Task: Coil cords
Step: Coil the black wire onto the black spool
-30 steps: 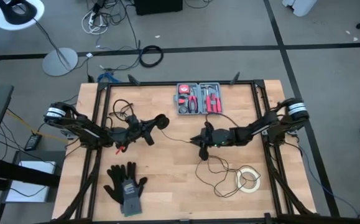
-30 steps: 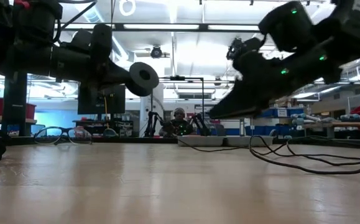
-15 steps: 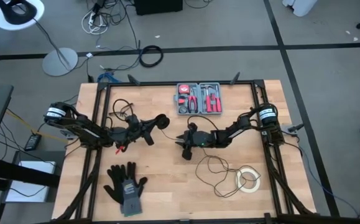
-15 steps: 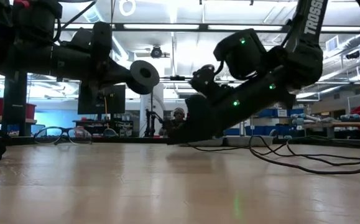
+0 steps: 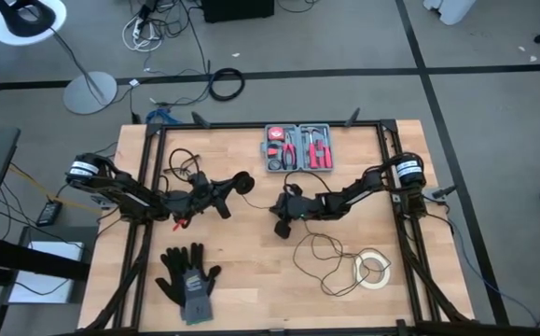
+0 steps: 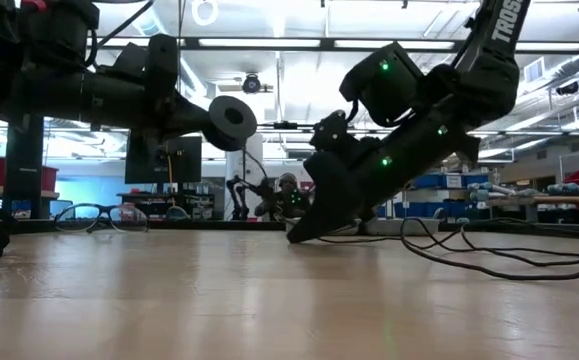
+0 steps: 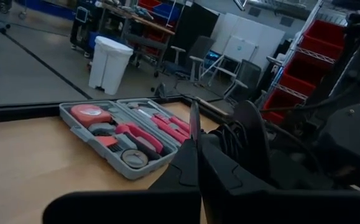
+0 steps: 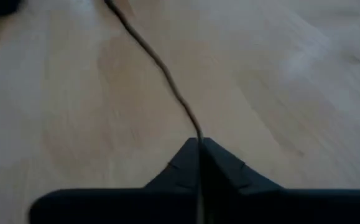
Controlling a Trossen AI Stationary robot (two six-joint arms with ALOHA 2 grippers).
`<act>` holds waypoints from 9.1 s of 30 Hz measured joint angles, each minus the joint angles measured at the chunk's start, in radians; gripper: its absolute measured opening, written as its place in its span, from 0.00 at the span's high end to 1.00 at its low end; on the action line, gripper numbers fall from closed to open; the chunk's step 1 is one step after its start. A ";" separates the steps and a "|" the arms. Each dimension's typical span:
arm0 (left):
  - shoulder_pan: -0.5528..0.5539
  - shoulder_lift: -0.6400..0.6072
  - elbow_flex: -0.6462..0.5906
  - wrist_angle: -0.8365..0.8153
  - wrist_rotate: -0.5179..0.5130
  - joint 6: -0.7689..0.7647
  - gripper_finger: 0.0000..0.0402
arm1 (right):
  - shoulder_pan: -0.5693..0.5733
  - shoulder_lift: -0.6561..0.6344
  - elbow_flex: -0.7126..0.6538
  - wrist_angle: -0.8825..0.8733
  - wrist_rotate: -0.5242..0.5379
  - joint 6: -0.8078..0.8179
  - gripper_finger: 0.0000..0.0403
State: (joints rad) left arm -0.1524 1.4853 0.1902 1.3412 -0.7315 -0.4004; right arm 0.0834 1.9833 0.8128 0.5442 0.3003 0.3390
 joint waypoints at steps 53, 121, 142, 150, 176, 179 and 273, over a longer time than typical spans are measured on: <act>0.040 0.000 0.021 -0.077 0.027 -0.056 1.00 | -0.031 0.009 0.492 -0.560 -0.095 -0.103 1.00; 0.019 0.000 -0.077 0.093 0.082 -0.030 1.00 | -0.077 -0.177 -0.058 -0.042 0.104 -0.005 0.99; 0.040 0.000 -0.010 -0.104 0.036 -0.080 1.00 | -0.055 -0.150 0.351 -0.212 -0.044 -0.282 1.00; 0.040 0.000 -0.010 -0.065 0.027 -0.079 1.00 | -0.031 0.035 0.365 -0.236 -0.080 -0.179 1.00; 0.019 0.000 -0.048 0.038 -0.007 -0.051 1.00 | 0.013 -0.046 -0.015 0.009 -0.172 0.050 0.90; 0.019 0.000 -0.056 0.058 -0.007 -0.051 1.00 | 0.026 -0.055 -0.151 0.275 -0.172 0.104 0.90; 0.013 0.000 0.002 0.033 0.079 0.004 1.00 | -0.036 -0.013 0.048 -0.016 -0.116 0.034 1.00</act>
State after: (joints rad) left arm -0.1394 1.4853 0.1925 1.3741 -0.6527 -0.3965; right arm 0.0473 1.9705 0.8612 0.5282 0.1843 0.3731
